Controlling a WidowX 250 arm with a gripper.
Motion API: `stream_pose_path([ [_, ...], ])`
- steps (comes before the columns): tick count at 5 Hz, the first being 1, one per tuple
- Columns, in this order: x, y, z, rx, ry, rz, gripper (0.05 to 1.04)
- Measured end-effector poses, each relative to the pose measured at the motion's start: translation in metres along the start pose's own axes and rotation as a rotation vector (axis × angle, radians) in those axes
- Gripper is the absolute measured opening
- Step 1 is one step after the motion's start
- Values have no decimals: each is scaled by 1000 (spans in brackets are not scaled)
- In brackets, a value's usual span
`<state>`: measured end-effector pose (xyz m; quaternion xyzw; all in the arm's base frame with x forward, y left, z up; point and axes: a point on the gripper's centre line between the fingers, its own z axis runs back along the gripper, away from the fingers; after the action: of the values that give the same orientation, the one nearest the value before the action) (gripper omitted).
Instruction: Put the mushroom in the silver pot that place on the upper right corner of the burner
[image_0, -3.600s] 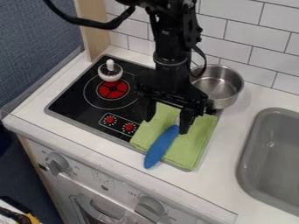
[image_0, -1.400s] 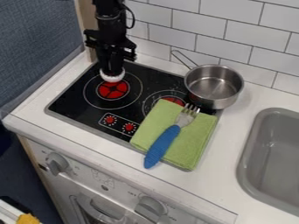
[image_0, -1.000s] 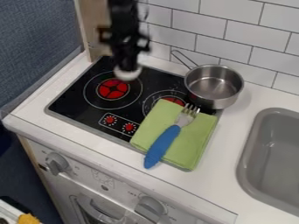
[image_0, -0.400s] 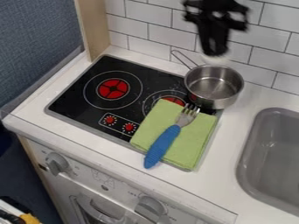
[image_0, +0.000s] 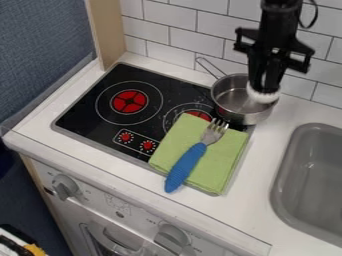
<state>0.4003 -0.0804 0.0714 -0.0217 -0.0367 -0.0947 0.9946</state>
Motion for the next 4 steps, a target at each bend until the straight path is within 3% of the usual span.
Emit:
stream_pose_path([
  [2, 5, 3, 0, 5, -29, 26, 235],
  [3, 2, 7, -21, 14, 7, 37, 235],
  [4, 2, 11, -28, 37, -1, 70, 235],
])
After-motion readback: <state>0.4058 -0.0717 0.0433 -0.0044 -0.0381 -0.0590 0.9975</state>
